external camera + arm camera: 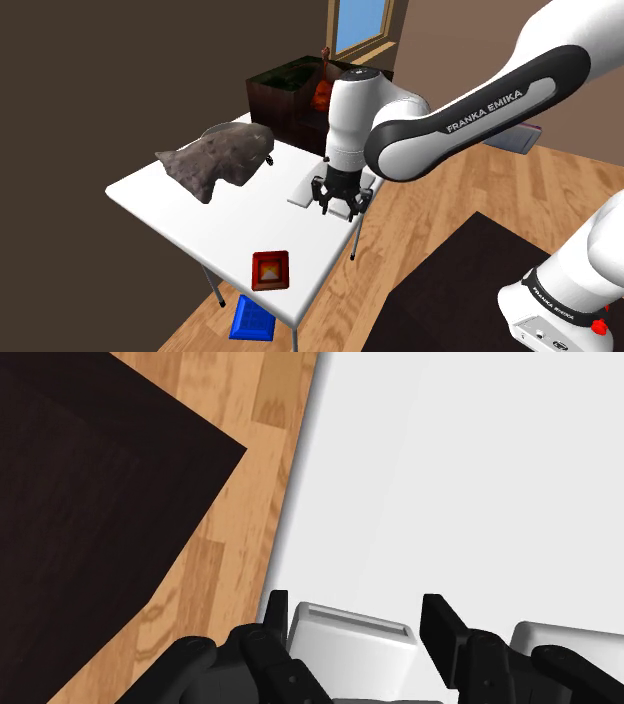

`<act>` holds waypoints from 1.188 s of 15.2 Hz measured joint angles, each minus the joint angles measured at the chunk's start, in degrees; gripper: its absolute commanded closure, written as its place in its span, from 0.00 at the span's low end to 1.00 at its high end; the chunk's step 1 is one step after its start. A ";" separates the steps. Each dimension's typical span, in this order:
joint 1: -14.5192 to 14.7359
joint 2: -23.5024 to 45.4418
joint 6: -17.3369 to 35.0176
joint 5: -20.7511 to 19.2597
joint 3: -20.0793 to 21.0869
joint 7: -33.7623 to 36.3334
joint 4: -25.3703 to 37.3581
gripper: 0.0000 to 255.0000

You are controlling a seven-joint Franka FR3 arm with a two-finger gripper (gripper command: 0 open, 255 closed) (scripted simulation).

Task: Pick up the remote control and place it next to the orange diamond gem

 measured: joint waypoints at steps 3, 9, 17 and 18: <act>0.03 0.06 0.31 -0.05 0.03 0.10 -0.26 1.00; 0.03 0.04 0.35 -0.03 0.03 0.11 -0.31 0.00; -0.14 -4.12 -6.21 2.89 -0.19 -2.00 2.89 0.00; -0.15 -4.43 -6.53 3.11 -0.23 -2.18 2.93 0.00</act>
